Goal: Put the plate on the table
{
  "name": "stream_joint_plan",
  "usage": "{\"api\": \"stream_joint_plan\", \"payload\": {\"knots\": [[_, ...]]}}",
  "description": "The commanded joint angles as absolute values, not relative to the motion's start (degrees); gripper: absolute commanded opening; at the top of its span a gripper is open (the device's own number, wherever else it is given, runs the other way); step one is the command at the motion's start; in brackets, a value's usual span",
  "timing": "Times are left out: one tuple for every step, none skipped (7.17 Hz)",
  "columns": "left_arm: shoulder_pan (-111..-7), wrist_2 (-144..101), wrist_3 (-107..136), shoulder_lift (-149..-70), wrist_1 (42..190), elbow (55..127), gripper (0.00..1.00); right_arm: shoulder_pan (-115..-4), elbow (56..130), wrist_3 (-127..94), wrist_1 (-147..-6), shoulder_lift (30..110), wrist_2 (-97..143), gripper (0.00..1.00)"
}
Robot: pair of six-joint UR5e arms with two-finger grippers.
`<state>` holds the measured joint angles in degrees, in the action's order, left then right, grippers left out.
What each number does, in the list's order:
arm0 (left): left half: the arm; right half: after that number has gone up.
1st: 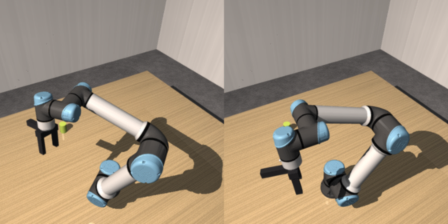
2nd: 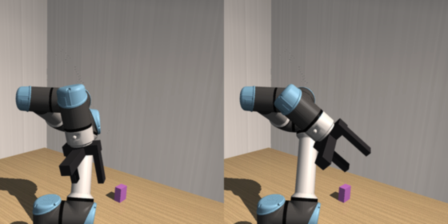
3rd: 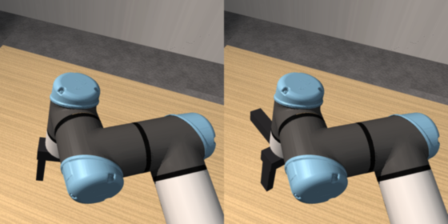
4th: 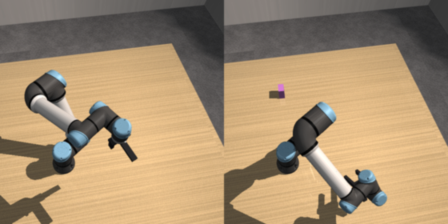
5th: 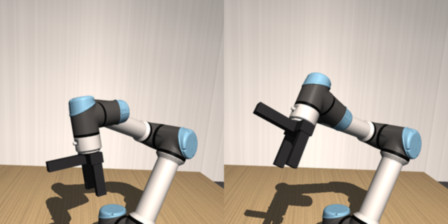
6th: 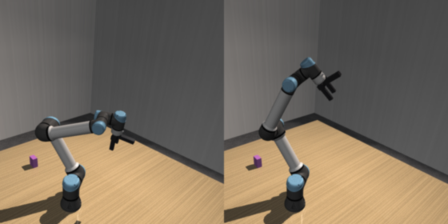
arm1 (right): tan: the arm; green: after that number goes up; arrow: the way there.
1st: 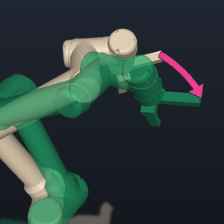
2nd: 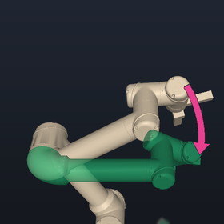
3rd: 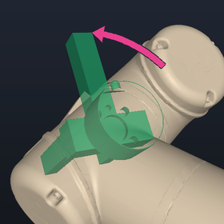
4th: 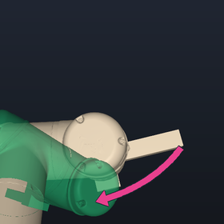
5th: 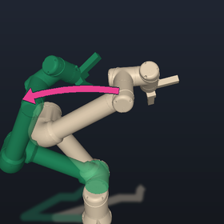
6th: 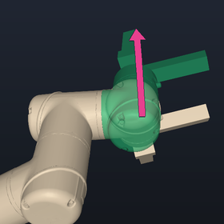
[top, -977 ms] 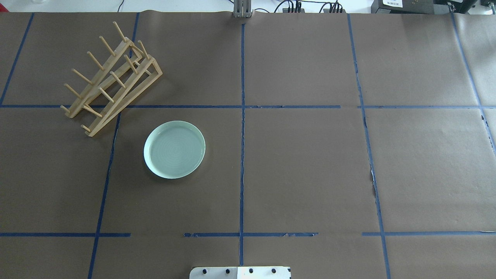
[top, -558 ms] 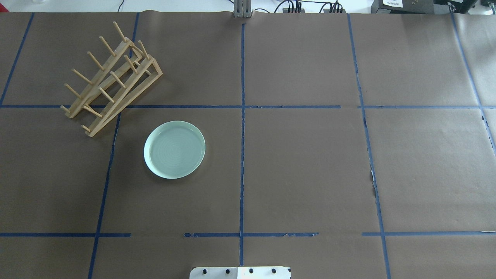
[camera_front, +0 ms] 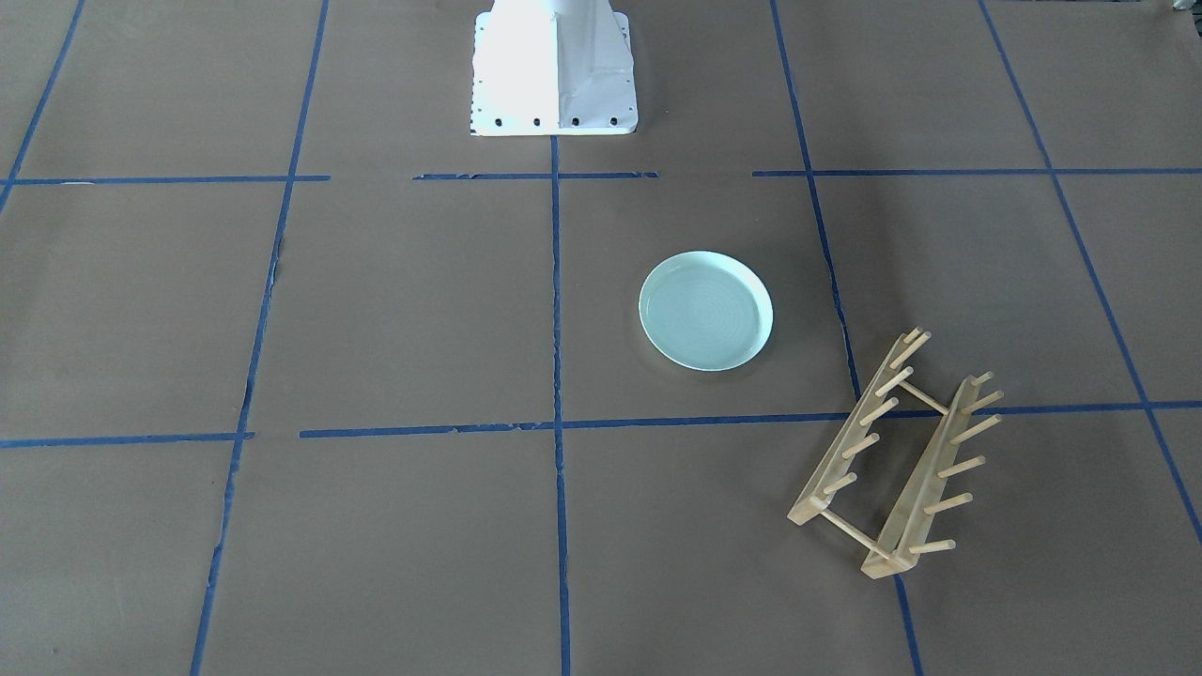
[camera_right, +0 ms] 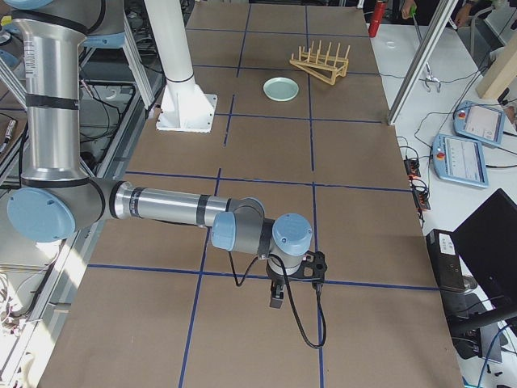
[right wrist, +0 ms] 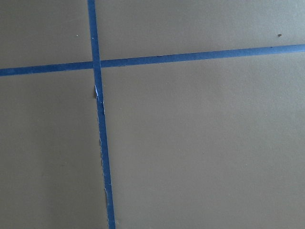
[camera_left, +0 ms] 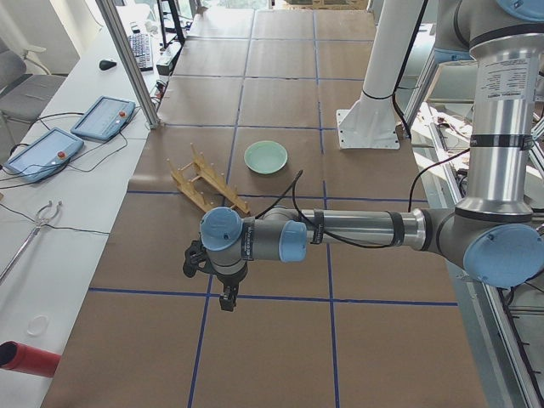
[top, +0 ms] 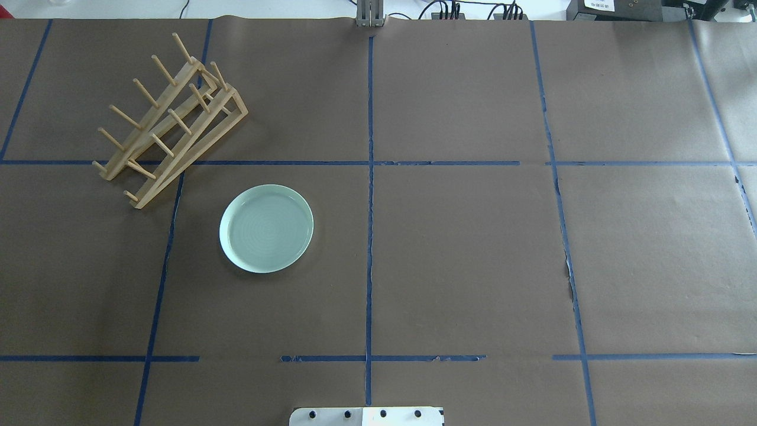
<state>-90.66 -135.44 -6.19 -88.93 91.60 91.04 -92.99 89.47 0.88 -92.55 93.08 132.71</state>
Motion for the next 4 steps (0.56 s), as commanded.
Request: {"api": "stream_joint_plan", "payload": {"knots": [[-90.7,-135.4,-4.7,-88.9,91.8,90.6,1.0,-93.0,89.5,0.9,-92.5,93.1,132.7,1.0],[-90.7,-135.4,1.2,-88.9,91.8,90.7,1.0,-93.0,89.5,0.9,-92.5,93.1,132.7,1.0],[-90.7,-135.4,1.4,-88.9,91.8,90.7,1.0,-93.0,89.5,0.9,-92.5,93.1,132.7,1.0],[-90.7,-135.3,1.3,-88.9,91.8,90.6,1.0,-93.0,89.5,0.9,-92.5,93.1,132.7,1.0]]}}
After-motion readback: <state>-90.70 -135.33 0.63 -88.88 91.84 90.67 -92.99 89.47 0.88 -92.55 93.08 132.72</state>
